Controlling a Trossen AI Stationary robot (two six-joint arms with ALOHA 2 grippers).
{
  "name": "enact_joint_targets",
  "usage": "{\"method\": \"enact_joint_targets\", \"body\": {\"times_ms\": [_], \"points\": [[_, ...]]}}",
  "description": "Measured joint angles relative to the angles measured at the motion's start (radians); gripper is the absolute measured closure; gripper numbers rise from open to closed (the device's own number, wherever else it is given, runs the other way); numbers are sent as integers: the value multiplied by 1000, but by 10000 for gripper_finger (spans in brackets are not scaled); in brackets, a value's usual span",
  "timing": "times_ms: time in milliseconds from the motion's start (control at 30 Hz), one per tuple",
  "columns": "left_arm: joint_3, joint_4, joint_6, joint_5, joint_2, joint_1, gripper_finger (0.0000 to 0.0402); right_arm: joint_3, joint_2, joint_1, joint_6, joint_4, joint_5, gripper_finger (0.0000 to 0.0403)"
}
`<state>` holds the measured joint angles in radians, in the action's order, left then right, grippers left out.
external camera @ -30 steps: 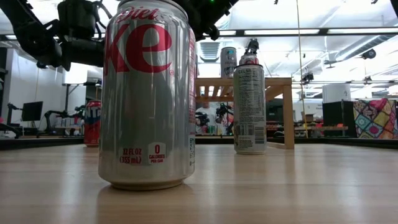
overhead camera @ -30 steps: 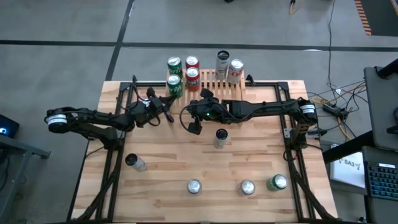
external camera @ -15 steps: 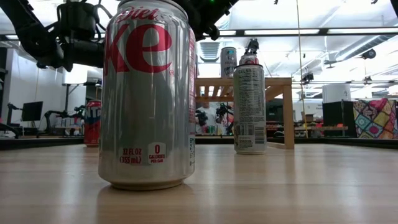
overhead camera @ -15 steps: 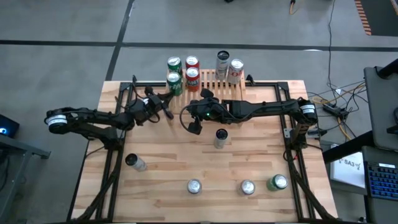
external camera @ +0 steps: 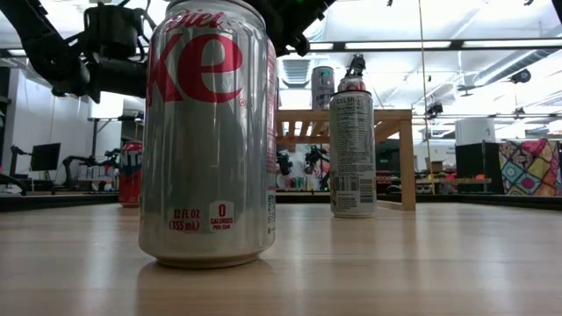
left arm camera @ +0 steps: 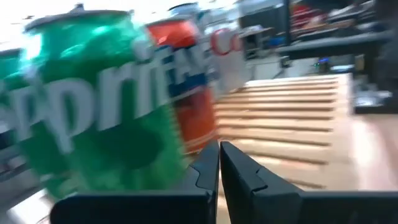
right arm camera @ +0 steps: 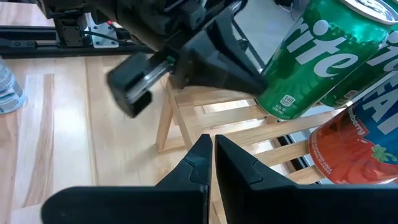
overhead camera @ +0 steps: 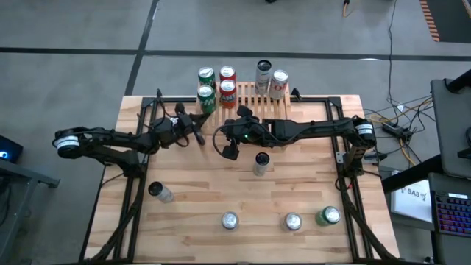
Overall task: Place canned beverage on shelf
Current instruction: Put the top green soda can aligned with the other red soda can on the shelf
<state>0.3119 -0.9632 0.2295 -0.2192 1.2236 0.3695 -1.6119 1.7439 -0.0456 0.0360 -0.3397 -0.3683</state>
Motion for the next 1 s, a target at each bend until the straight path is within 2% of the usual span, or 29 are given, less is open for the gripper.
{"method": "enact_joint_targets", "body": {"times_ms": [100,333,600,1000], "points": [[0,-5,35,-38,0,3,401,0,0,0,0,0,0,394],[11,-15,54,-41,1,6,401,0,0,0,0,0,0,394],[47,-13,54,-42,75,12,401,0,0,0,-23,-5,0,394],[55,-3,56,-41,83,12,401,0,-72,21,-37,-117,1,394]]}}
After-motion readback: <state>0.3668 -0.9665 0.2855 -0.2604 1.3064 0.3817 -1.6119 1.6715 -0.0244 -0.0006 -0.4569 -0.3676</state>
